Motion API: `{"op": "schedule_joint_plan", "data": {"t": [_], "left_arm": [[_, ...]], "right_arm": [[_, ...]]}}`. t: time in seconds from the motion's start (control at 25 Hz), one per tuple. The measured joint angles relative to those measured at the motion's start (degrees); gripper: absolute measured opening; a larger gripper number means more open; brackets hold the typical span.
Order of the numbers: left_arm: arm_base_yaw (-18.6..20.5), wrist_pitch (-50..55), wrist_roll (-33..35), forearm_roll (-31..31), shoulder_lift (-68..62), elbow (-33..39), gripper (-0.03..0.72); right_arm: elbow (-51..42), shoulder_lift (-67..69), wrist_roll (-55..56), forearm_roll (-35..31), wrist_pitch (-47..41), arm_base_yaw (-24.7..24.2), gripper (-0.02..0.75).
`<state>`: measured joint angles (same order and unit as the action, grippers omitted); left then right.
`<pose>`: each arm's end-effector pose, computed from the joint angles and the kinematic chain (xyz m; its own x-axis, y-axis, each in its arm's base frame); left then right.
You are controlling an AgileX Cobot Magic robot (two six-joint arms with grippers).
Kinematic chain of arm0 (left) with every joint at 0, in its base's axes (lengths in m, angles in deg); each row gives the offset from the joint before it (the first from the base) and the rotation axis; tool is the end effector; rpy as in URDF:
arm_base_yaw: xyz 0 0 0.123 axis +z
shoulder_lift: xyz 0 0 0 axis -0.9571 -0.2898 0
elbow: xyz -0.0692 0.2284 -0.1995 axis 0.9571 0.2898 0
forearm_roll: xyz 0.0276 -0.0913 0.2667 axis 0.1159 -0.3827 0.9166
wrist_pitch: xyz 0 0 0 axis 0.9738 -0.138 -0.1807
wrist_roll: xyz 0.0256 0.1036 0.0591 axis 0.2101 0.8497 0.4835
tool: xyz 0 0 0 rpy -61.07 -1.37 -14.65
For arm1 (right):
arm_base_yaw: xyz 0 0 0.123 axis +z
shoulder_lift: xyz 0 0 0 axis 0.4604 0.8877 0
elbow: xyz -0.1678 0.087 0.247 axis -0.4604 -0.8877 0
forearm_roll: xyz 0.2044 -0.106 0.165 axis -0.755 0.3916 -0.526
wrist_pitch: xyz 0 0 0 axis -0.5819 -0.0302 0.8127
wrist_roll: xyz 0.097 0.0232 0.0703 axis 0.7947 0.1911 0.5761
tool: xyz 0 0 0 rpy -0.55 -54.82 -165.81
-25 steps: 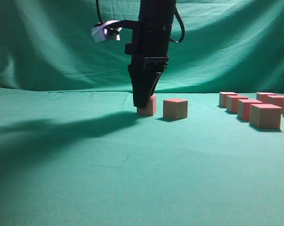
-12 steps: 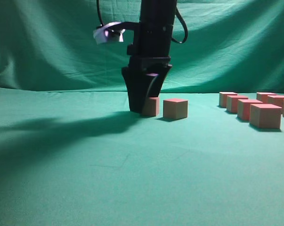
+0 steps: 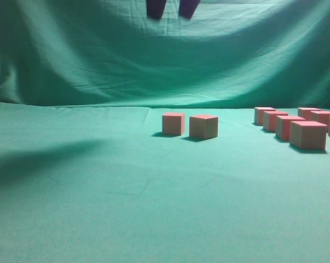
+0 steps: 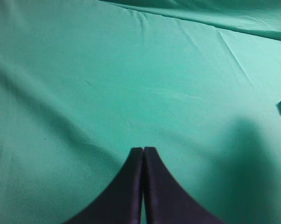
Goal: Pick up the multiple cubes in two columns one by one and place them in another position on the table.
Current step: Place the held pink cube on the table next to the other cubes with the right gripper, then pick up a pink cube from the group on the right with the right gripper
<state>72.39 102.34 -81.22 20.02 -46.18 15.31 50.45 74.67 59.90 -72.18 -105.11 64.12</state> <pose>0.0881 -0.0064 0.1680 -0.2718 -0.1891 -0.9436 0.0014 0.9804 -0.1969 0.4179 0.3099 0.3174 -0.4168 -0.8143 -0.4041 -0.8328 0.5202 -0.1892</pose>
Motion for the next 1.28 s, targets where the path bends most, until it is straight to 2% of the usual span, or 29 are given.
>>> {"op": "schedule_joint_plan", "data": {"t": [0.32,0.44,0.64,0.8,0.96,1.08,1.28], "left_arm": [[0.0,0.0,0.0,0.0,0.0,0.0,0.000],[0.0,0.0,0.0,0.0,0.0,0.0,0.000],[0.0,0.0,0.0,0.0,0.0,0.0,0.000],[0.0,0.0,0.0,0.0,0.0,0.0,0.000],[0.0,0.0,0.0,0.0,0.0,0.0,0.000],[0.0,0.0,0.0,0.0,0.0,0.0,0.000],[0.0,0.0,0.0,0.0,0.0,0.0,0.000]], "right_arm": [[-1.4,-16.8,21.5,9.4,-0.9,0.0,0.564],[-8.5,-23.6,26.8,12.2,-0.9,0.0,0.564],[-27.2,-30.3,32.7,13.6,-1.1,-0.2,0.564],[-40.8,-30.8,35.1,11.4,-0.6,-3.4,0.564],[-51.8,-30.8,35.1,3.0,6.5,-10.9,0.564],[-57.5,-30.7,33.7,-1.6,15.5,-14.5,0.564],[-60.5,-27.2,33.1,-2.3,22.9,-15.2,0.564]]}}
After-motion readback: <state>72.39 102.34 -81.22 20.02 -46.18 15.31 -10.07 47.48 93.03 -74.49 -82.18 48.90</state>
